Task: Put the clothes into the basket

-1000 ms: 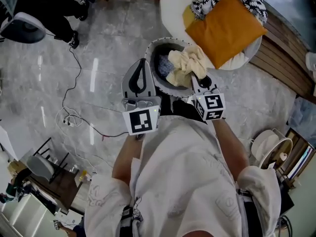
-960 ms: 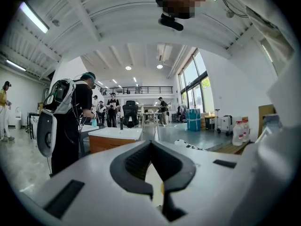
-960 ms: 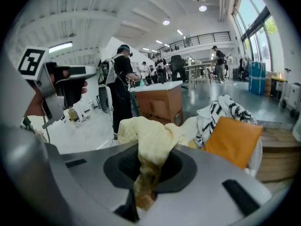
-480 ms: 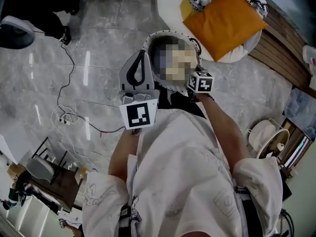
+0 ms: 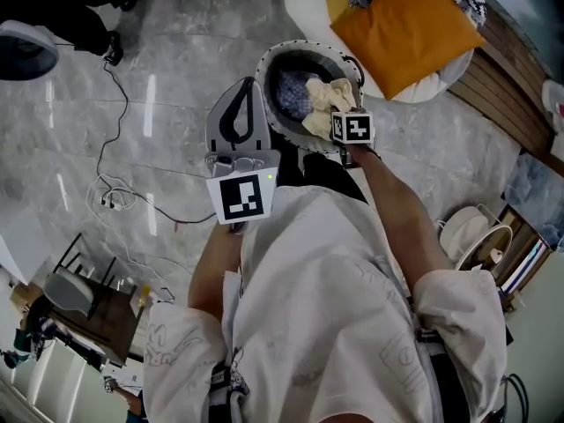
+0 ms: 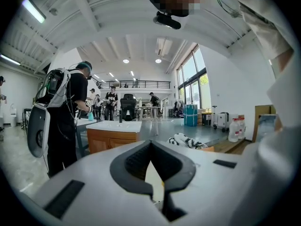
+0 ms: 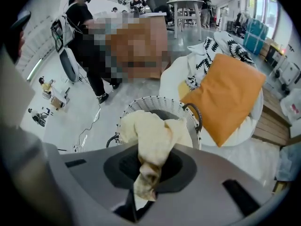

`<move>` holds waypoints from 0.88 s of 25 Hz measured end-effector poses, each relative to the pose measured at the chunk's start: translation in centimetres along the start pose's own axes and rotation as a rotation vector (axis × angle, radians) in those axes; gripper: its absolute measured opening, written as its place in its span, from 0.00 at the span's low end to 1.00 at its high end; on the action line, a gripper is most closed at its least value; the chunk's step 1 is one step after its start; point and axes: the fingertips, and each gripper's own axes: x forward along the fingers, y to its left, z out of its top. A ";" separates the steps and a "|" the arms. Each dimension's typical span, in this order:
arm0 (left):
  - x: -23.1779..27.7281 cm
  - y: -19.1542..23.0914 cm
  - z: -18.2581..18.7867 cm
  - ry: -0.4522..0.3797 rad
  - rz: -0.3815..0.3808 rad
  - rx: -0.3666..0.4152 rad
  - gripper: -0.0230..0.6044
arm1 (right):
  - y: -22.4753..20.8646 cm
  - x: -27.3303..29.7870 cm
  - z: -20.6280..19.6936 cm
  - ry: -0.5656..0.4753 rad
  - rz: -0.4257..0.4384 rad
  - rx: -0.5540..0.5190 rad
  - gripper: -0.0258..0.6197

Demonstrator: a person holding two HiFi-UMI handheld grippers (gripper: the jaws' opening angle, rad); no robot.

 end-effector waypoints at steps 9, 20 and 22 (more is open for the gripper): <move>0.3 -0.4 -0.3 0.008 -0.018 -0.005 0.04 | -0.4 0.2 -0.8 -0.048 0.043 0.085 0.46; 0.6 -3.9 0.2 -0.005 -0.038 -0.021 0.04 | -1.3 -0.8 -3.7 -0.060 0.073 0.034 0.44; 0.2 -4.6 0.4 -0.009 -0.043 -0.013 0.04 | -1.1 -1.5 -3.9 -0.084 0.094 0.033 0.44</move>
